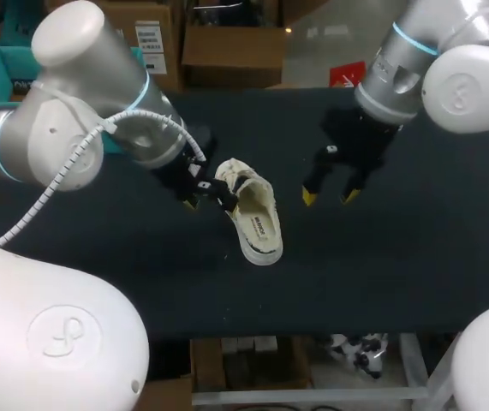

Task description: Open the shoe tongue, take the insole out of the shoe, put the insole back into the shoe, and pack the shoe into the shoebox

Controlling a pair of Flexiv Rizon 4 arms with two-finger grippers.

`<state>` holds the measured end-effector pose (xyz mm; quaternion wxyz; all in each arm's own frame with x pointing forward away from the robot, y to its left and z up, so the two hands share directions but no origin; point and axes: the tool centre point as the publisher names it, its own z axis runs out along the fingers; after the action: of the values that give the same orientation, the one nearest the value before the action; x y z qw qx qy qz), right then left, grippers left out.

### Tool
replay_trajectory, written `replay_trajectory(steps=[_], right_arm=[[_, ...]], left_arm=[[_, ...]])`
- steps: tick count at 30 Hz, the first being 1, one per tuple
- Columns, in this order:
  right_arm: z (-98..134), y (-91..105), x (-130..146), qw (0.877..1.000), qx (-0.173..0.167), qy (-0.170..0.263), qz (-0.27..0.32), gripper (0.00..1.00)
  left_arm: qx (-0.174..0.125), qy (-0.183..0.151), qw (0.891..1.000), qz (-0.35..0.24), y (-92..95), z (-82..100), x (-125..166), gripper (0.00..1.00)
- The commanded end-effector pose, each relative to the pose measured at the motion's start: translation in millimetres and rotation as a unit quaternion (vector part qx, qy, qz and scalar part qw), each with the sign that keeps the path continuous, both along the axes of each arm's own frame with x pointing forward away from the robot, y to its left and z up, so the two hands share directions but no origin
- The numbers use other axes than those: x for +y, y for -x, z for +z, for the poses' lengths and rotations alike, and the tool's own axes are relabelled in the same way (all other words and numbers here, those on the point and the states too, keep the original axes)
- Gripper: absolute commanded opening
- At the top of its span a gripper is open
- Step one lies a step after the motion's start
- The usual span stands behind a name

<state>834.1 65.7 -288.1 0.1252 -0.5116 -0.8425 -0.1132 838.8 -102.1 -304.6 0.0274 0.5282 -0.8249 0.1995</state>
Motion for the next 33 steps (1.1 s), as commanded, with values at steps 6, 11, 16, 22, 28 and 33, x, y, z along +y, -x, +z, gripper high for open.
replay_trajectory(steps=[6, 11, 16, 22, 28, 33], right_arm=[[2, -11.5, -3, 0.987, -0.013, 0.065, 0.147, 1.0], [2, -11.5, -3, 0.987, -0.013, 0.065, 0.147, 1.0], [4, -14.1, -10, 0.981, -0.036, 0.089, 0.171, 1.0], [5, -7.9, -33, 0.971, -0.09, 0.085, 0.203, 1.0], [1, -10.6, -54, 0.948, -0.134, 0.098, 0.272, 1.0], [-1, -16.9, -71, 0.922, -0.162, 0.108, 0.335, 1.0]], left_arm=[[-0.009, -0.047, 0.997, 0.057, -6.1, -9.5, -16, 1.0], [-0.009, -0.047, 0.997, 0.057, -6.1, -9.5, -16, 1.0], [-0.001, -0.05, 0.991, 0.124, -17.0, -18.4, -21, 1.0], [-0.008, -0.045, 0.982, 0.184, -21.8, -30.2, -28, 1.0], [-0.017, -0.045, 0.975, 0.216, -22.8, -43.1, -38, 1.0], [-0.014, -0.038, 0.969, 0.245, -31.4, -44.8, -39, 0.98]])
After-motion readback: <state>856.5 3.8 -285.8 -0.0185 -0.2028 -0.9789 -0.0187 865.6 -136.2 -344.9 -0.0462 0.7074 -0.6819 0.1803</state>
